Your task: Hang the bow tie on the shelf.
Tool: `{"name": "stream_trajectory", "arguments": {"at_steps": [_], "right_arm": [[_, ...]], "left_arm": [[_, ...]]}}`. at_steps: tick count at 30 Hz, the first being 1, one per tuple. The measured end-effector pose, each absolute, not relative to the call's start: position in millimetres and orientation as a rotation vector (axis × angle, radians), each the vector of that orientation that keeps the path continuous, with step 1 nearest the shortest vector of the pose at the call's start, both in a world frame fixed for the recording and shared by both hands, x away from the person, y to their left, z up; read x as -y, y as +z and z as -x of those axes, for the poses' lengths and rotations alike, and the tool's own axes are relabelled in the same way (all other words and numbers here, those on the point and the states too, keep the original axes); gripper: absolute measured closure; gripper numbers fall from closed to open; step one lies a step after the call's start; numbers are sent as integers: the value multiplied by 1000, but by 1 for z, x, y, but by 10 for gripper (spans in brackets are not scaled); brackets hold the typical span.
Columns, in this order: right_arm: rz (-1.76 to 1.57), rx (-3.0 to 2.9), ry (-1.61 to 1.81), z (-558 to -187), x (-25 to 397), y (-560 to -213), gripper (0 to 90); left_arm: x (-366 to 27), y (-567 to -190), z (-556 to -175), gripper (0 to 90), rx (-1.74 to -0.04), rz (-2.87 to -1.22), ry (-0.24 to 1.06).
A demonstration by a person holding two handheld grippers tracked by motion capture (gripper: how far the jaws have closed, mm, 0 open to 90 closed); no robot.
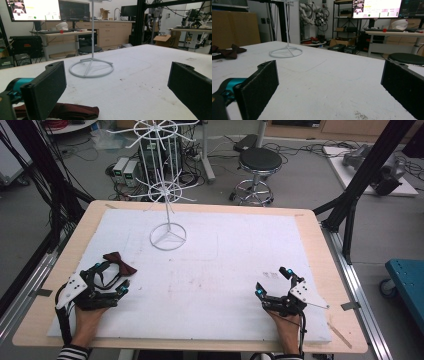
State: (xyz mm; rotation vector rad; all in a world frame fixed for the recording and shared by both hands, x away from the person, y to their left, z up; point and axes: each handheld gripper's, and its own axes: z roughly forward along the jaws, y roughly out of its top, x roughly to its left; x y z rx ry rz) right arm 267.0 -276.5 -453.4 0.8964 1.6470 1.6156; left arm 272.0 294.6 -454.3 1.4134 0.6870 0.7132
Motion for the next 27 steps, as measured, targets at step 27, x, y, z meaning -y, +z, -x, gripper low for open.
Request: {"name": "stream_trajectory", "arguments": {"at_steps": [27], "right_arm": [[-893, -1642, 1613, -267, 276, -454, 6]], "left_arm": [[-311, -392, -300, 23, -618, -1737, 613]]}}
